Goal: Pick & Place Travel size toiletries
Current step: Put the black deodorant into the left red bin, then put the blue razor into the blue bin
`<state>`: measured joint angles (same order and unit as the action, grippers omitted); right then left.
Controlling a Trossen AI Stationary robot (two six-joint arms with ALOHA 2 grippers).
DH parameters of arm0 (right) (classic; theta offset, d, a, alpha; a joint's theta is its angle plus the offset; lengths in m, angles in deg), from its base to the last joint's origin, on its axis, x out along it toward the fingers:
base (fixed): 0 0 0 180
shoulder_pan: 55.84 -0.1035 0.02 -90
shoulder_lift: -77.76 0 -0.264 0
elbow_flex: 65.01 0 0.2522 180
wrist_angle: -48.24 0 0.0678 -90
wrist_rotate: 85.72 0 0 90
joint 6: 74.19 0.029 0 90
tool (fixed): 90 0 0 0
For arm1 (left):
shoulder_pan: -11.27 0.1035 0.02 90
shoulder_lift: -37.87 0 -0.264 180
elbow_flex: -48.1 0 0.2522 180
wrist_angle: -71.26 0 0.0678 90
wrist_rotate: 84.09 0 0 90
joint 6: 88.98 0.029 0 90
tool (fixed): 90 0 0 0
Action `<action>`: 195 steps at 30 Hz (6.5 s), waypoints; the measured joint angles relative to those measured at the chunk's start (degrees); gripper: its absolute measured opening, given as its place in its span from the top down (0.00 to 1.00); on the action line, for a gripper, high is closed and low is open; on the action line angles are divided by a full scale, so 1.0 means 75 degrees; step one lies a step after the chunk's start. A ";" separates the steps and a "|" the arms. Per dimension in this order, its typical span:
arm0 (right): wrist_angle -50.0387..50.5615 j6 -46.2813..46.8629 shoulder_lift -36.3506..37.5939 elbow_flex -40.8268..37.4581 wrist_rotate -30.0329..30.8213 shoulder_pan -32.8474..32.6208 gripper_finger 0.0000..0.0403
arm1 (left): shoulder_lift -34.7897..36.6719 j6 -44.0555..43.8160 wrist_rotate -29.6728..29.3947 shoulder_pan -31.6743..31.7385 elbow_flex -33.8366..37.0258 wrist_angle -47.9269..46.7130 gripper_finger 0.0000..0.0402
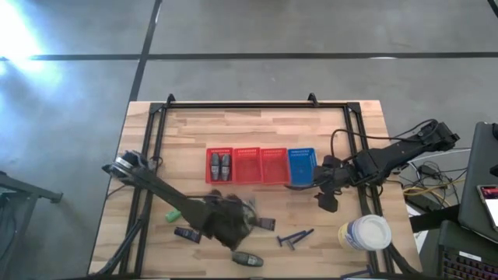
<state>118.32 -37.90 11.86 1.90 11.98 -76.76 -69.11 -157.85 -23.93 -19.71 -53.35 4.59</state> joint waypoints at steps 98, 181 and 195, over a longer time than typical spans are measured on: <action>0.0294 -0.0356 0.0031 0.0513 0.0169 0.1010 0.10 | -0.2448 0.4935 0.3348 -0.0692 -0.1100 0.2465 0.47; -0.0121 -0.1845 0.0031 -0.0113 -0.2260 0.0519 0.12 | 0.2072 -0.0399 -0.0216 0.1037 0.1596 0.0710 0.37; -0.2558 -0.1469 -0.2287 -0.0223 -0.3100 -0.0798 0.29 | 0.2071 -0.0376 -0.0693 0.0417 0.1607 -0.0846 0.37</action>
<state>99.14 -48.92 -5.29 0.23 -11.27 -82.74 -53.58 -160.67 -29.13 -16.59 -41.30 -1.75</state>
